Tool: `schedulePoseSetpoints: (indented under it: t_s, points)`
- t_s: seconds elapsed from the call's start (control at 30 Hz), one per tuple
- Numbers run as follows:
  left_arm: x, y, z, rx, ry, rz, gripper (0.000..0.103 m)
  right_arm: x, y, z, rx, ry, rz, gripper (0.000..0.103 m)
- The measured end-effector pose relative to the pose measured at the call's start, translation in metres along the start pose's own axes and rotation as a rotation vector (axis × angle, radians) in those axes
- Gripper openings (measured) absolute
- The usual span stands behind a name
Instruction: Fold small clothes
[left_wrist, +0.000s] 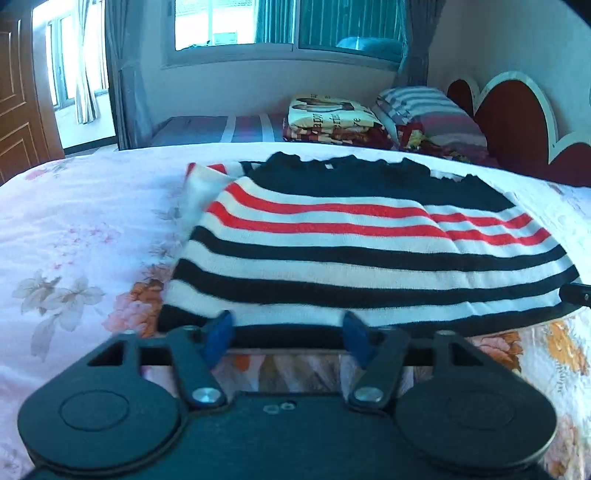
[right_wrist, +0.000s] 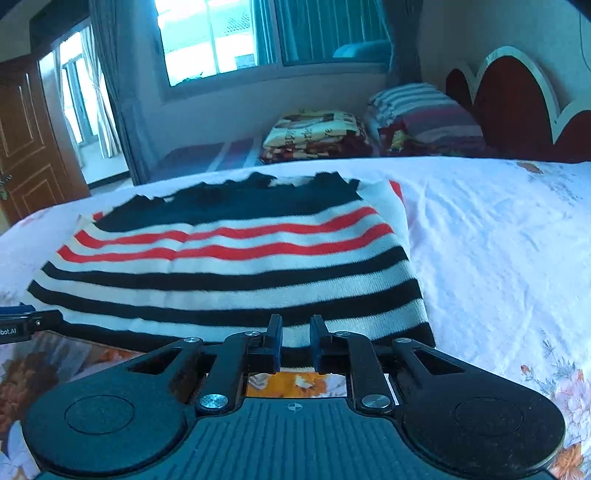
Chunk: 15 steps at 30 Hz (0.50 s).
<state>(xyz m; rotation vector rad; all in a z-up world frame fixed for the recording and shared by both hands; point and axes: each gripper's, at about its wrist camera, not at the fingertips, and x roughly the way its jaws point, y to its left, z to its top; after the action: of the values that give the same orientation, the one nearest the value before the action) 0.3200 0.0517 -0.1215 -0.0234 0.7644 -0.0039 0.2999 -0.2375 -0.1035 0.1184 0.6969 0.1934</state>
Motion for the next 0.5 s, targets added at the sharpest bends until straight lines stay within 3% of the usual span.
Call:
schedulePoseSetpoints:
  t_s: [0.1,0.13,0.2,0.27,0.5]
  points:
    - [-0.007,0.018,-0.007,-0.101,0.017,-0.013,0.035,-0.002,0.001,0.005,-0.001,-0.018,0.005,0.017]
    - [-0.01,0.026,-0.009,-0.159,0.022,-0.032,0.035,-0.003,0.001,0.007,0.002,-0.022,0.009,0.017]
    - [-0.012,0.049,-0.021,-0.361,0.035,-0.125,0.041,-0.005,0.002,0.011,0.005,-0.038,0.016,0.017]
    - [-0.006,0.068,-0.035,-0.558,0.024,-0.208,0.041,-0.005,0.004,0.016,0.006,-0.045,0.03,0.017]
    - [0.035,0.087,-0.028,-0.801,-0.068,-0.277,0.037,0.018,0.015,0.036,0.099,-0.026,0.184,0.017]
